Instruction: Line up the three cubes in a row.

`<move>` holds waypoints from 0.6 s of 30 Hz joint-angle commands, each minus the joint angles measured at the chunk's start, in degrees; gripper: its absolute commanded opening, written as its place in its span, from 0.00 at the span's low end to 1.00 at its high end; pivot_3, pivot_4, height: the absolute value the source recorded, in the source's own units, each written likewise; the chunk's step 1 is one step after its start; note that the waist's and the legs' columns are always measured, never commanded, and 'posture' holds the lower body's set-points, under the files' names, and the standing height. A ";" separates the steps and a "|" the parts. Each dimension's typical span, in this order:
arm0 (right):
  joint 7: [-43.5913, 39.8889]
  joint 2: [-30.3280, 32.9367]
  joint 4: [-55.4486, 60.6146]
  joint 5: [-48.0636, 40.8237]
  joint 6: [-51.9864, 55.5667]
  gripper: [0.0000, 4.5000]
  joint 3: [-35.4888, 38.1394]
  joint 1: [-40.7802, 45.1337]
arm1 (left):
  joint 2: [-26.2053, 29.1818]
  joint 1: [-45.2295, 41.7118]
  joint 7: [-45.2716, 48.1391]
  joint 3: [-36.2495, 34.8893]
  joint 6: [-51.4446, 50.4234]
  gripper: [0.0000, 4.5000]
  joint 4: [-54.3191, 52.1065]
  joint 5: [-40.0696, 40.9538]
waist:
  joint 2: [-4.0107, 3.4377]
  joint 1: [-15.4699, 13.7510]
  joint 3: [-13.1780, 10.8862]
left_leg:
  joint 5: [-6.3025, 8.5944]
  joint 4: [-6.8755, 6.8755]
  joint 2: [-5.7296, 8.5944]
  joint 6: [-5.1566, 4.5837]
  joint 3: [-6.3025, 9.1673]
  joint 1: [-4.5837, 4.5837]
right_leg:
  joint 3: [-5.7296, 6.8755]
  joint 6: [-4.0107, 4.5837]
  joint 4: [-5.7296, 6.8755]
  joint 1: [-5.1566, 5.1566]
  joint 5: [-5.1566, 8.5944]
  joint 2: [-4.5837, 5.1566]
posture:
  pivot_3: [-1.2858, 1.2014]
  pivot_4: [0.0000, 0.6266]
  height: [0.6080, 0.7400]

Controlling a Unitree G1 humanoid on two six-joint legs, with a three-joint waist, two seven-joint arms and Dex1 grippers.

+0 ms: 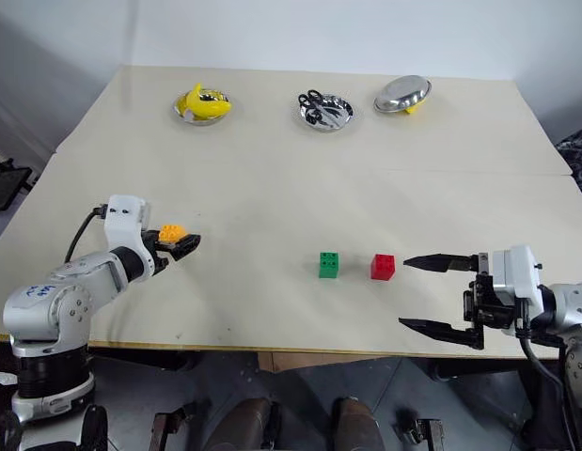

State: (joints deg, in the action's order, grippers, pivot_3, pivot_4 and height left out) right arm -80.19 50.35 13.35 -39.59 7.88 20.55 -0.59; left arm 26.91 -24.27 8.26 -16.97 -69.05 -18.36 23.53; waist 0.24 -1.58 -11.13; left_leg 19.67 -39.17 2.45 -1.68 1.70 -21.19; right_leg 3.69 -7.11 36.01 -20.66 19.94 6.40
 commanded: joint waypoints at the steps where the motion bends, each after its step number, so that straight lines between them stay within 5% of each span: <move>1: 0.66 -0.50 1.51 -1.13 0.09 1.00 1.49 -0.49 | 0.40 -0.66 -0.07 -1.20 -1.23 0.67 -2.23 0.19 | 0.00 0.14 0.00 | 0.00 0.00 0.00 0.00 -0.01 0.01 | -0.01 0.00 0.01 0.00 0.00 0.00 | 0.52 0.24 1.00; 6: 1.00 -0.40 1.14 -1.18 0.29 1.00 1.12 0.07 | 1.64 -0.14 0.46 -0.75 -2.19 0.34 -1.72 -0.45 | 0.00 0.07 0.00 | -0.01 0.00 0.00 0.02 0.00 0.01 | -0.01 0.00 -0.01 0.01 0.00 -0.01 | 0.52 0.24 1.00; 12: 1.52 -0.26 0.47 -0.83 0.19 1.00 1.35 0.86 | 5.48 0.63 11.81 1.45 11.12 0.34 1.58 0.68 | 0.00 0.00 0.00 | -0.01 0.00 0.00 0.02 0.00 0.01 | -0.01 0.00 -0.05 -0.01 0.00 0.00 | 0.52 0.24 1.00; 18: 1.21 1.66 -1.53 -0.10 -0.12 1.00 4.06 0.69 | 16.86 -0.57 48.11 13.57 33.61 0.34 3.76 2.91 | -0.08 0.05 -0.04 | 0.00 0.02 0.02 0.04 -0.01 0.01 | 0.02 0.01 -0.18 0.00 0.01 0.04 | 0.52 0.24 1.00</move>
State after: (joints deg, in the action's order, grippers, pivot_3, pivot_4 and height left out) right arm -78.75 50.64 12.36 -39.46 7.91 21.16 0.09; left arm 41.86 -23.81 46.54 -7.37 -40.95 -14.39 25.84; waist 0.15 -1.52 -11.18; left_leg 19.67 -39.15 2.47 -1.65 1.69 -21.18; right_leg 3.71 -7.09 35.78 -20.66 19.94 6.45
